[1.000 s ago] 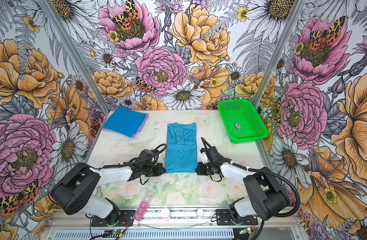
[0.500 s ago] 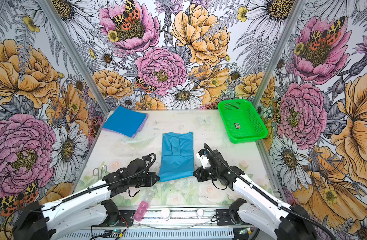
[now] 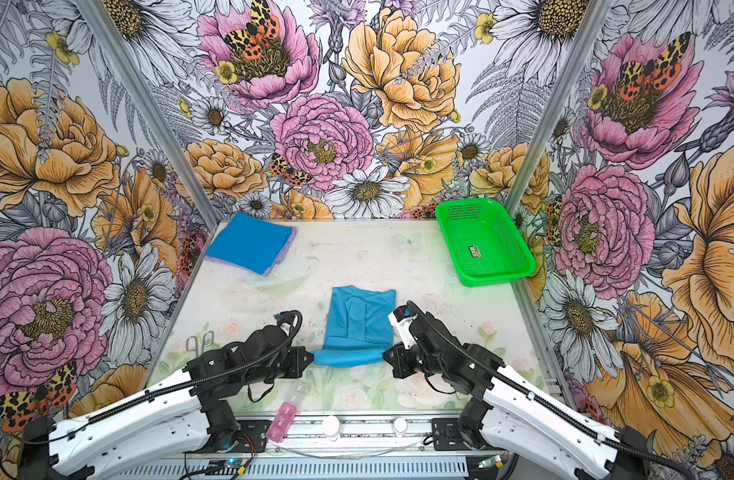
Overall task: Fold and stack the t-shirts
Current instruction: 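Lift the near edge with both grippers and fold it over toward the far end, then release the fold and smooth the folded shirt's edges with both grippers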
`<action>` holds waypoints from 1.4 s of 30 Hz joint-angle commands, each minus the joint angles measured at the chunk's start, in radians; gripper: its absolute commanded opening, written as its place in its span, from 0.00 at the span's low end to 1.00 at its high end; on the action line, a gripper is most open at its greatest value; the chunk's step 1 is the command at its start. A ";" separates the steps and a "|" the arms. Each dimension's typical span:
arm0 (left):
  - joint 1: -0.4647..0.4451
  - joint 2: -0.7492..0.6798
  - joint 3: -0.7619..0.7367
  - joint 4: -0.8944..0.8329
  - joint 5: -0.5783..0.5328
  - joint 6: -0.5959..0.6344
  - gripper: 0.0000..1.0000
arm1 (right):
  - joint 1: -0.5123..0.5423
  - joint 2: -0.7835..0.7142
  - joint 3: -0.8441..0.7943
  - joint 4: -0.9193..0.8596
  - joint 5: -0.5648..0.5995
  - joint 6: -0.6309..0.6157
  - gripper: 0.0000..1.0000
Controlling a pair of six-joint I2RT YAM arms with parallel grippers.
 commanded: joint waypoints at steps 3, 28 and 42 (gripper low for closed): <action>0.163 0.142 0.122 0.113 0.125 0.177 0.00 | -0.072 0.138 0.100 0.025 0.082 -0.050 0.00; 0.499 1.074 0.791 0.265 0.499 0.405 0.00 | -0.597 0.998 0.534 0.248 -0.146 -0.110 0.00; 0.501 1.133 0.648 0.381 0.550 0.345 0.00 | -0.537 1.163 0.562 0.252 -0.217 -0.143 0.00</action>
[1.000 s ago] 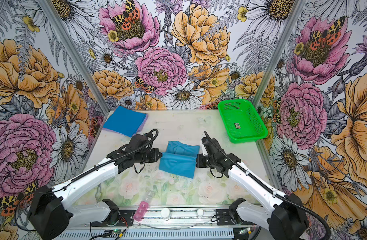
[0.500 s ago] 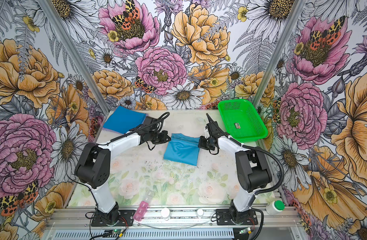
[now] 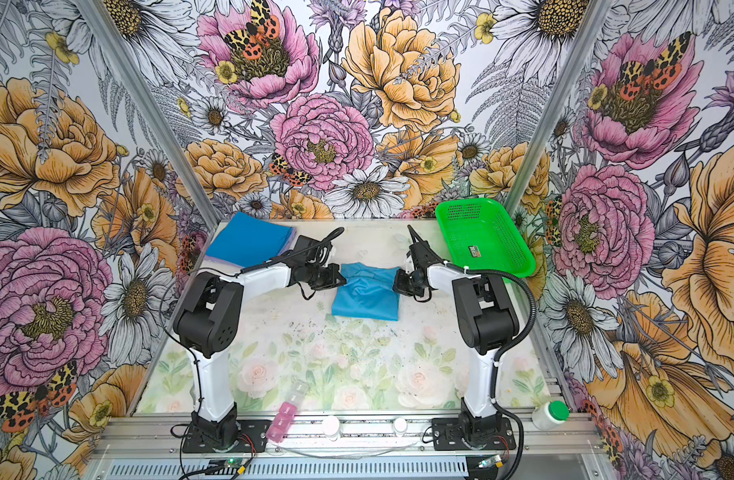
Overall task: Fold and stack the t-shirts
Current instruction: 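Release the fold and smooth the folded shirt's edges with both grippers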
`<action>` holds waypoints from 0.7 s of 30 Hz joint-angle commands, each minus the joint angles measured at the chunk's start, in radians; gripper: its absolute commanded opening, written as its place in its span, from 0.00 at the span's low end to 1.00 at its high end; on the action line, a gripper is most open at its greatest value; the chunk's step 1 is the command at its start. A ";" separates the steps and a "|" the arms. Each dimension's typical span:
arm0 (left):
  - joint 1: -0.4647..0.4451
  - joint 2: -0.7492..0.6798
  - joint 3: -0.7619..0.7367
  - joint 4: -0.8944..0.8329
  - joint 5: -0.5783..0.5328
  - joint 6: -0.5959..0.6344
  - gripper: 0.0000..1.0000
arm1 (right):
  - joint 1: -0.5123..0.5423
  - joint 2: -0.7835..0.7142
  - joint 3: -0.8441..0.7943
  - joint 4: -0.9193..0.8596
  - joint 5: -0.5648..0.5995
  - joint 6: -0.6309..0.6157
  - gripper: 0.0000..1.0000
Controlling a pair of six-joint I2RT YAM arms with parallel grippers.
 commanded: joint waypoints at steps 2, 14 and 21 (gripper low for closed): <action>-0.003 -0.064 -0.166 0.104 0.033 -0.048 0.00 | 0.063 -0.005 -0.056 0.005 -0.030 -0.028 0.00; -0.074 -0.571 -0.626 0.085 -0.058 -0.150 0.00 | 0.248 -0.366 -0.360 0.026 -0.006 0.013 0.00; -0.080 -0.747 -0.601 -0.014 -0.080 -0.169 0.02 | 0.243 -0.529 -0.360 0.020 -0.020 0.061 0.00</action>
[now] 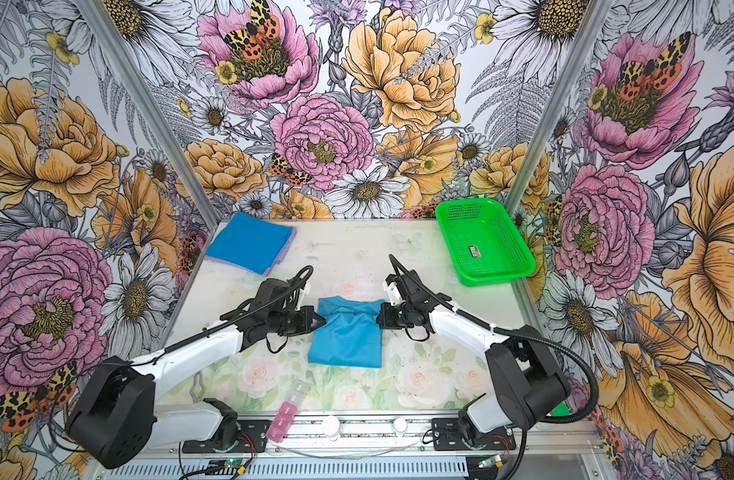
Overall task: Fold and stack the t-shirts
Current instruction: 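Release the fold and smooth the folded shirt's edges with both grippers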
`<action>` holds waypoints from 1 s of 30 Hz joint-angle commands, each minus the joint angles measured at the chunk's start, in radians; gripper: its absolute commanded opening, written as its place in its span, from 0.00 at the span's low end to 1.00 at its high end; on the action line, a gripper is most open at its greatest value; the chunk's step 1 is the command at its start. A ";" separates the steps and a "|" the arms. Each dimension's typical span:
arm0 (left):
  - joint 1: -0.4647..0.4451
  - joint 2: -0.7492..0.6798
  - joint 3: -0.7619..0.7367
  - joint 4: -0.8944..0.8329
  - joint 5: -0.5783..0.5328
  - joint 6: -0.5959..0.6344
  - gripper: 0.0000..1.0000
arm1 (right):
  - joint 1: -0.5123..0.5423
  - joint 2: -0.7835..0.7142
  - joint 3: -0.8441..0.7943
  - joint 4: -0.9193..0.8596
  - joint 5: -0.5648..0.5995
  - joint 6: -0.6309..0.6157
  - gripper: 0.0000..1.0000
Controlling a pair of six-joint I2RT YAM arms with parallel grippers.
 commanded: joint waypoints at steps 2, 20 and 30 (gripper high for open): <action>0.000 -0.020 0.059 -0.045 -0.026 -0.021 0.02 | -0.007 -0.007 0.049 0.013 -0.004 0.035 0.00; 0.088 0.102 0.191 -0.035 0.019 0.051 0.03 | -0.110 0.044 0.164 0.009 0.006 0.059 0.00; 0.144 0.284 0.242 0.070 0.068 0.069 0.03 | -0.154 0.247 0.286 0.013 -0.002 0.010 0.00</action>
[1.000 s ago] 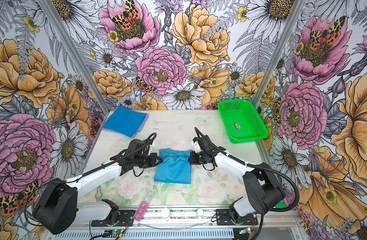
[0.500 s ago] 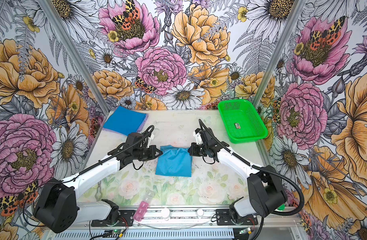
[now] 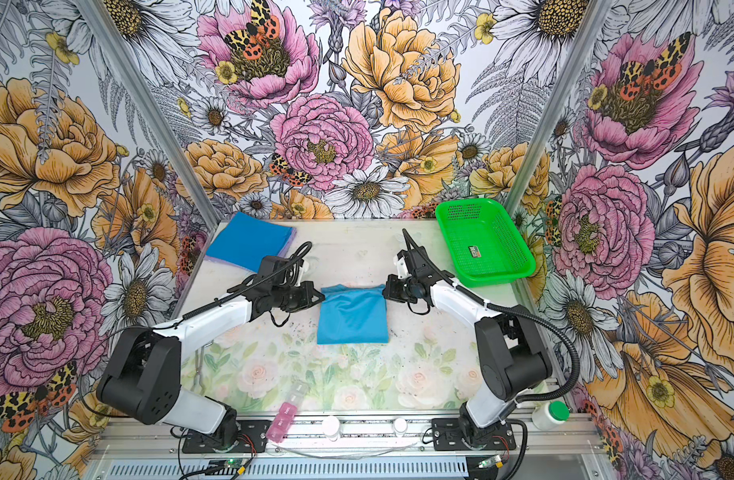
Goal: Fold and stack the t-shirts
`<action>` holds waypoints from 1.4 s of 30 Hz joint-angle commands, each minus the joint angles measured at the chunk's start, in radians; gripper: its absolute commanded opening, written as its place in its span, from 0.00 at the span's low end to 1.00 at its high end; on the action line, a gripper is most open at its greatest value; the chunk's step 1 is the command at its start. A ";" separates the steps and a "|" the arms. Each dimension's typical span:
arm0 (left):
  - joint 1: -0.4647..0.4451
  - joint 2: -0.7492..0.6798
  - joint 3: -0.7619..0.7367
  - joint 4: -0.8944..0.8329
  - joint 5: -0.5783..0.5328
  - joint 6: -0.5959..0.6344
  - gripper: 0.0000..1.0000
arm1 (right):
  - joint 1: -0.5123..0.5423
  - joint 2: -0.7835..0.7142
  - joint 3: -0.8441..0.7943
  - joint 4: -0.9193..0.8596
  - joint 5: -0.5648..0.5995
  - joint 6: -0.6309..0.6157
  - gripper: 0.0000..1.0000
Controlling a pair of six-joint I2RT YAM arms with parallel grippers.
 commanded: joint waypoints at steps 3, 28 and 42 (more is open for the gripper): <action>0.038 0.077 0.045 0.094 0.048 0.017 0.02 | -0.017 0.112 0.114 0.015 0.009 -0.030 0.00; 0.137 0.038 -0.015 0.245 0.131 -0.051 0.99 | 0.004 0.117 0.174 0.059 -0.084 -0.134 0.72; 0.153 -0.020 -0.162 0.297 0.108 -0.076 0.99 | 0.040 0.294 0.279 0.083 0.056 -0.129 0.68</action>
